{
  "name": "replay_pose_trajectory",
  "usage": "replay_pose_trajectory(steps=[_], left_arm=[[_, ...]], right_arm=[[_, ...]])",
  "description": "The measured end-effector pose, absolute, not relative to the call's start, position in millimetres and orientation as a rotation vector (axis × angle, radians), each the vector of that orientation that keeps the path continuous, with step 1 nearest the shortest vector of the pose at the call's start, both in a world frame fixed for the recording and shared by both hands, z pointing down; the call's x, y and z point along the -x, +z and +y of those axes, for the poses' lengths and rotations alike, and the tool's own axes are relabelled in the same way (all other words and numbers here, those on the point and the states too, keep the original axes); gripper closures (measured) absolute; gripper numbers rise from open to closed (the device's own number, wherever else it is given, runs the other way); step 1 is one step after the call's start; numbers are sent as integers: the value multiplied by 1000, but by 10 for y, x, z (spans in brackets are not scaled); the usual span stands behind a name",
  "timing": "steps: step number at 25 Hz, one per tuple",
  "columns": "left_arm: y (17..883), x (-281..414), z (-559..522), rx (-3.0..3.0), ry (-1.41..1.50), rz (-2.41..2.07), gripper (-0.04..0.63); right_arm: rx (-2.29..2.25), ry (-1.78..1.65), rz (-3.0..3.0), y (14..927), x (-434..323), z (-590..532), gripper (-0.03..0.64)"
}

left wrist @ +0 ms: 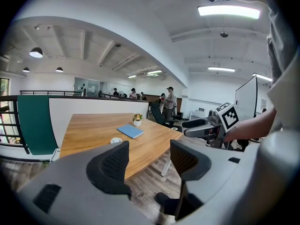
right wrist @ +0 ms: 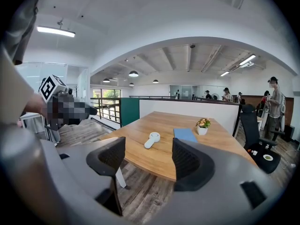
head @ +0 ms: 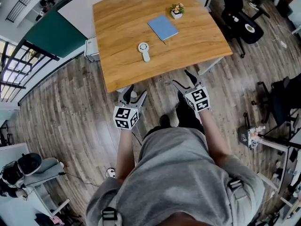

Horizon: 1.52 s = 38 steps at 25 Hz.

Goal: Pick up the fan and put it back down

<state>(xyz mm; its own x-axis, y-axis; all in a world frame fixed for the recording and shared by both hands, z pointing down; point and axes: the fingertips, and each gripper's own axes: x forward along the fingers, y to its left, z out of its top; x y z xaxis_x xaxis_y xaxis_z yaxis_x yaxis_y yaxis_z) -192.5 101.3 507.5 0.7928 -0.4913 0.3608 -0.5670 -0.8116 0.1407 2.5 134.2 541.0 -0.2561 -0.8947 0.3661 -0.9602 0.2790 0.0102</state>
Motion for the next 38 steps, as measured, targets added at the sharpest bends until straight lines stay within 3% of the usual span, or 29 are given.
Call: replay_pose_trajectory(steps=[38], left_arm=[[5097, 1119, -108, -2566, 520, -1148, 311]], right_arm=[[-1355, 334, -2469, 5505, -711, -290, 304]])
